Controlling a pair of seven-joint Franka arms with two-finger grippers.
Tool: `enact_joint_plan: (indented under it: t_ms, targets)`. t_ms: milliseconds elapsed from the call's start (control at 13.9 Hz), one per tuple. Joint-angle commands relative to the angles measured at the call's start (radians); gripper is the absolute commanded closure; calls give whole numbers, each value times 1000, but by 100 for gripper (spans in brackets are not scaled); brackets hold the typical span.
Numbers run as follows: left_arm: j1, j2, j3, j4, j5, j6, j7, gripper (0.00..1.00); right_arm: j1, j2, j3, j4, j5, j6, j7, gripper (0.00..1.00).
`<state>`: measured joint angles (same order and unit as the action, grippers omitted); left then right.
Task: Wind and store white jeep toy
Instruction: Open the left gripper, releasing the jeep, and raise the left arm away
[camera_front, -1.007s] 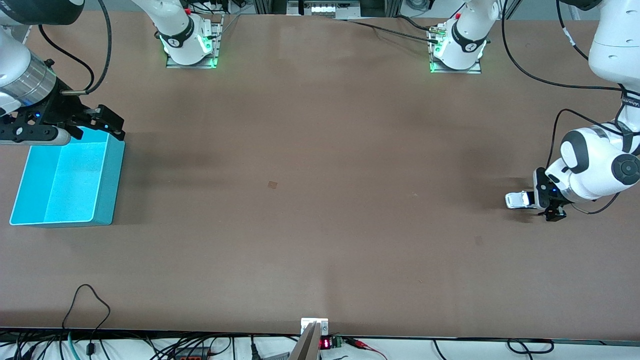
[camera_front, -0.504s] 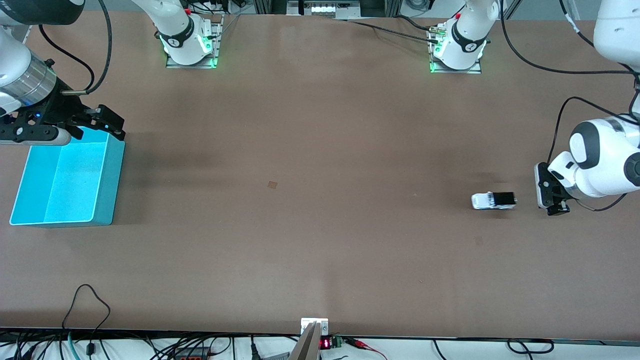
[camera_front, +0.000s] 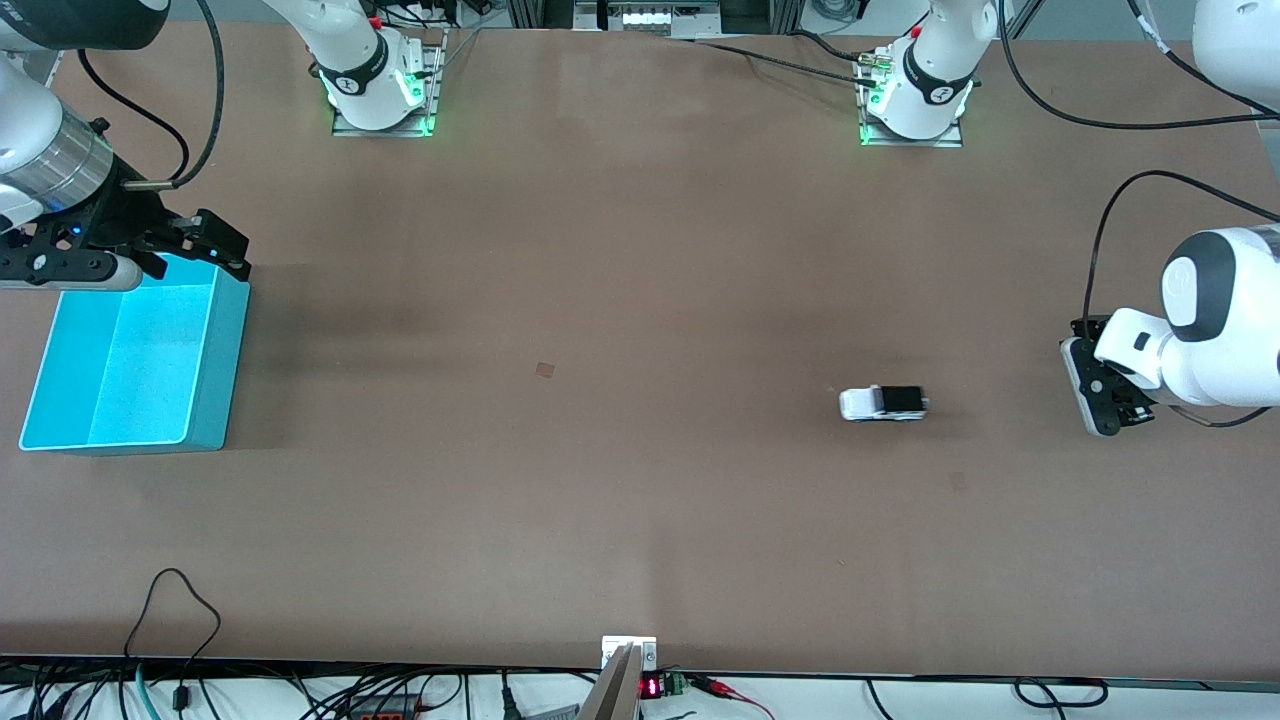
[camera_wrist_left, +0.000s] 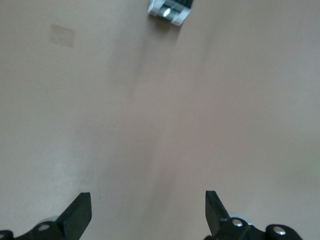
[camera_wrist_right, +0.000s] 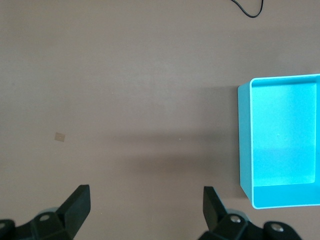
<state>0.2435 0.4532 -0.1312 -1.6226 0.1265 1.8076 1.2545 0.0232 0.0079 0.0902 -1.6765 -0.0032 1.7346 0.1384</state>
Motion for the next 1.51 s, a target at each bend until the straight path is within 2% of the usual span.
enact_joint_plan:
  t_ms: [0, 144, 288, 432, 576, 863, 1151, 1223, 1439]
  targets:
    - [-27, -8, -10, 81, 24, -120, -143, 0, 3, -22, -1, -15, 14, -6, 9, 0]
    - [-42, -10, -11, 140, 22, -210, -266, 0, 3, -23, -1, -15, 14, -7, 9, 0]
    - [-50, -8, -8, 203, 25, -234, -364, 0, 3, -22, -1, -17, 14, -6, 9, 0]
    - [-78, -34, 8, 219, 22, -235, -438, 0, 3, -22, -1, -17, 14, -6, 9, 0]
    - [-113, -82, 27, 204, 19, -235, -524, 0, 3, -22, -1, -15, 14, -6, 7, 0]
    - [-167, -259, 39, 58, -10, -234, -813, 0, 1, -23, -1, -15, 14, -7, 7, 0]
    - [-265, -399, 142, -6, -79, -232, -1068, 0, 1, -23, -1, -17, 14, -7, 9, 0]
    - [-297, -422, 172, -10, -80, -231, -1098, 0, 1, -22, -1, -15, 14, -7, 9, 0]
    - [-305, -429, 176, -11, -84, -197, -1178, 0, 1, -23, -1, -15, 14, -7, 7, 0]
